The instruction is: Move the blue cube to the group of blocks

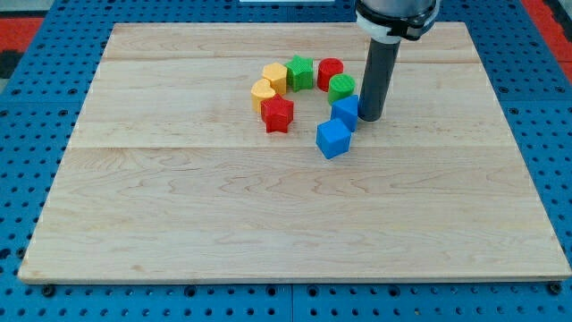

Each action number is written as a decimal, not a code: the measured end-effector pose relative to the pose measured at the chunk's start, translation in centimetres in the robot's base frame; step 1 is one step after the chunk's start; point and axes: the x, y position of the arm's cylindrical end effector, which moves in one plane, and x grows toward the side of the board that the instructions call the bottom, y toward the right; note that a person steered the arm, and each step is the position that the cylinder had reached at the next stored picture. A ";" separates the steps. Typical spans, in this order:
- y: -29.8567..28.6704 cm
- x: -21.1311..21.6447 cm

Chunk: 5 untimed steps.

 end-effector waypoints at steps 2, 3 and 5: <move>1.0 0.6; 2.8 3.1; 0.9 8.4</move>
